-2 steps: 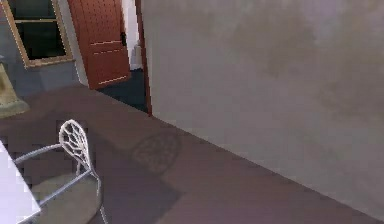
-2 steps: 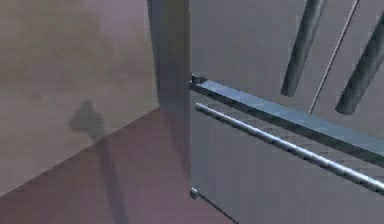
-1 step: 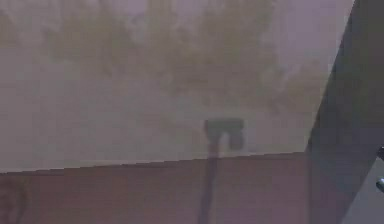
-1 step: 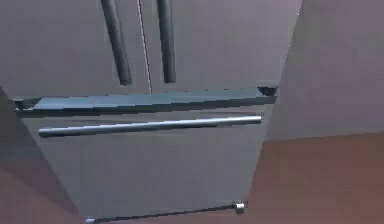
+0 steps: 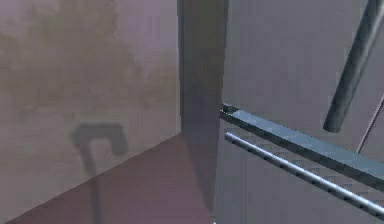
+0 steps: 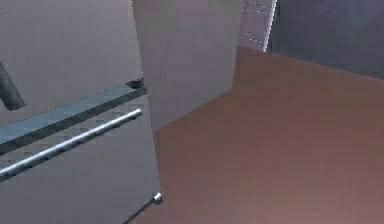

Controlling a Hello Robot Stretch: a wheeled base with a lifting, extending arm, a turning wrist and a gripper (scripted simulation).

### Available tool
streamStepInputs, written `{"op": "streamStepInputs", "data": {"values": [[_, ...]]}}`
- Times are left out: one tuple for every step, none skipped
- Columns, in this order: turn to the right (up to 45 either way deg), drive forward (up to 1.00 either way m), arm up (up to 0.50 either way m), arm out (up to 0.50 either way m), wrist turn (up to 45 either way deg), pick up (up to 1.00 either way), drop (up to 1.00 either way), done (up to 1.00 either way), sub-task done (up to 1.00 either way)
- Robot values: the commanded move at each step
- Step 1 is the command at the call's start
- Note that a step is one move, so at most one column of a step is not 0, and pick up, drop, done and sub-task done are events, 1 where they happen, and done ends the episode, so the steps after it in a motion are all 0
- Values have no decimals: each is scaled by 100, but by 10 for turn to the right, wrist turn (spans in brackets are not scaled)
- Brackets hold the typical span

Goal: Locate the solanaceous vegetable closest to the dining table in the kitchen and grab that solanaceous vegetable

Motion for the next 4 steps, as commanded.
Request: {"op": "streamStepInputs", "data": {"values": [[0, 10, 0, 0, 0, 0, 0, 0, 0], [-450, 0, 0, 0, 0, 0, 0, 0, 0], [-390, 0, 0, 0, 0, 0, 0, 0, 0], [0, 100, 0, 0, 0, 0, 0, 0, 0]]}}
